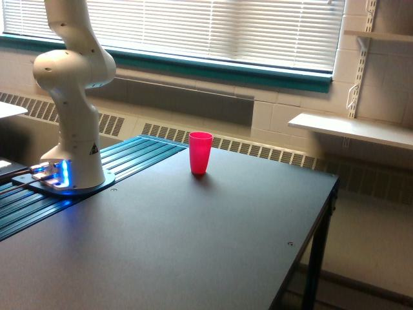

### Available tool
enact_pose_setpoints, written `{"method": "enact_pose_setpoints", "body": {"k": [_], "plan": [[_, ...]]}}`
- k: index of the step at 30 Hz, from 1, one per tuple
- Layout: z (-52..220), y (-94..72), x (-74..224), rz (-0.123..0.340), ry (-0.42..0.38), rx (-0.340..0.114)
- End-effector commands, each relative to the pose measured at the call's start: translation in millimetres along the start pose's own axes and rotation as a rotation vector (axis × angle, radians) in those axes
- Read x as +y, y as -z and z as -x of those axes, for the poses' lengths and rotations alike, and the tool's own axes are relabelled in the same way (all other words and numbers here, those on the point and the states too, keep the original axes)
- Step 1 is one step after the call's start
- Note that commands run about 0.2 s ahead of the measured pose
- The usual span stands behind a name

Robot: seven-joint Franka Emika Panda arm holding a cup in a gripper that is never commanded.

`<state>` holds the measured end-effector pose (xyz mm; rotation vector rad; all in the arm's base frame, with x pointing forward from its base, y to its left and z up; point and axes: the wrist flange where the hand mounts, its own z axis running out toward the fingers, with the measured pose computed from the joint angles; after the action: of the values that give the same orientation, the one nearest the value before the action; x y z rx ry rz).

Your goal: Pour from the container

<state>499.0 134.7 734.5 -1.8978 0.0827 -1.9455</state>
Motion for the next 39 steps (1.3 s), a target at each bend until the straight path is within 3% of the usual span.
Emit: {"method": "enact_pose_setpoints", "body": {"k": [1, 5, 7, 12, 22, 33, 39], "plan": [[61, -8.4, 30, 0.1, -0.003, -0.203], [94, -3.4, 30, 0.137, 0.032, -0.311], [106, -0.4, 32, 0.163, -0.008, -0.36], [144, 20.9, 23, 0.196, 0.021, -0.495], [214, 84.9, 16, 0.261, -0.012, -0.764], [292, 155.7, 21, 0.32, 0.027, -1.047], [315, 180.3, 23, 0.355, 0.037, -1.167]]}}
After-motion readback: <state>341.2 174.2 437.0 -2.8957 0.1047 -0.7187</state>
